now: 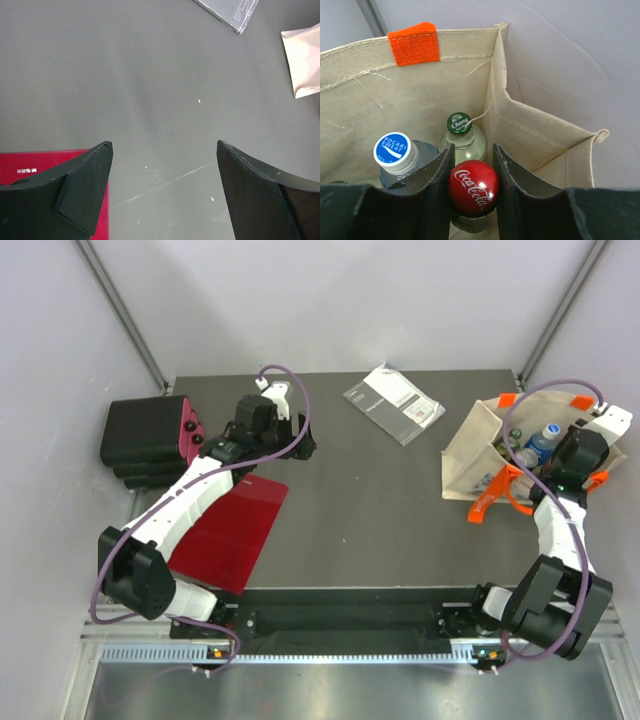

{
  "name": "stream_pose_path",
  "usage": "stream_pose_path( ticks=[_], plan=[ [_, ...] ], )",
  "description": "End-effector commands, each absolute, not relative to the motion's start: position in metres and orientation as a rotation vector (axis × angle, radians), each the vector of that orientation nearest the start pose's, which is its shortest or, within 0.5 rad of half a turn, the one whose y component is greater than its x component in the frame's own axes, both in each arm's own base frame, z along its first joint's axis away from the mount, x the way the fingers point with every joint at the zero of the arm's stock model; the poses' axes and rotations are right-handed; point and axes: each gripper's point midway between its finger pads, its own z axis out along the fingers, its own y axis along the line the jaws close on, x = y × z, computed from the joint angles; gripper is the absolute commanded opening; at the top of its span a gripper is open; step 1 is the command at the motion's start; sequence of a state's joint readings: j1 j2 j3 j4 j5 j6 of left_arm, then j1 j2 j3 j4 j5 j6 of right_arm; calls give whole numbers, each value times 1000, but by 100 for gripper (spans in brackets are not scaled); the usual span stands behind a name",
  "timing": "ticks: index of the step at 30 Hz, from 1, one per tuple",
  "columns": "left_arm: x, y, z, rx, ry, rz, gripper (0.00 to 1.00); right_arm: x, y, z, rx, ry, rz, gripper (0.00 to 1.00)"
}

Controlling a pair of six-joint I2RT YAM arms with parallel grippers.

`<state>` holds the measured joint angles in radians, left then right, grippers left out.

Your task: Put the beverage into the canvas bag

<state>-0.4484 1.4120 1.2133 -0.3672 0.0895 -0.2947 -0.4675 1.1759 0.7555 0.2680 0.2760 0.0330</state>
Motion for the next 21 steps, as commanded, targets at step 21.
stream_pose_path(
  ticks=[21],
  plan=[
    [370,-213,229,216,2124,-557,89,335,-237,257,712,1495,-608,8]
  ],
)
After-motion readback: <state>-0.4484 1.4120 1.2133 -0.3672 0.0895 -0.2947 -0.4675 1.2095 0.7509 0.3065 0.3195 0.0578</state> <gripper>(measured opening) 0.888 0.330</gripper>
